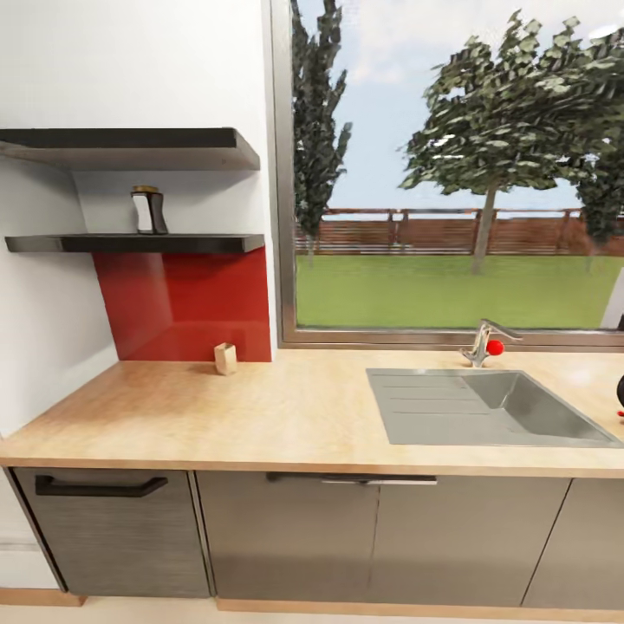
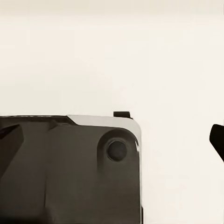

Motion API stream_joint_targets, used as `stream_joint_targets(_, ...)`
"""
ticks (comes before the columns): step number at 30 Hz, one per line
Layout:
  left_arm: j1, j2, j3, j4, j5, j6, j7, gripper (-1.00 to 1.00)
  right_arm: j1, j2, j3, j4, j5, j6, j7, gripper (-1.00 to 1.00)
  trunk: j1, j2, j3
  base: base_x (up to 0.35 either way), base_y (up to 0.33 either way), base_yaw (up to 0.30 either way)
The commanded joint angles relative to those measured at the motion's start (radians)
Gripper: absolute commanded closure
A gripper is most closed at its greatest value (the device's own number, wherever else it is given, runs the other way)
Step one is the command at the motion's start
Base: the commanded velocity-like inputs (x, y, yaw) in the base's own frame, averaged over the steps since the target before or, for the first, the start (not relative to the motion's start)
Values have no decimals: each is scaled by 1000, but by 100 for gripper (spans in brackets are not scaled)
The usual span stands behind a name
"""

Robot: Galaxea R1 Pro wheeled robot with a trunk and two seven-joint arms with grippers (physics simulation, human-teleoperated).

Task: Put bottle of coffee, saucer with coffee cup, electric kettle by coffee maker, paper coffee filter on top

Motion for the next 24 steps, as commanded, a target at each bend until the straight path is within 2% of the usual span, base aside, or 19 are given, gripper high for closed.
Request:
stream_joint_targets(1,1,0,2,0,10,1,-9,-100,-1,1,-3,3,-1,-6,4,-100,0,0,0,0,348,0)
stream_joint_targets(13,1,1,2,0,8,3,-9,-100,-1,3,-4,3,-1,-6,4,-100,0,0,0,0,331,0)
stream_joint_targets(24,1,3,1,0,8,2,-9,-100,-1,5,-8,3,-5,13,5,-100,0,0,0,0,77,0)
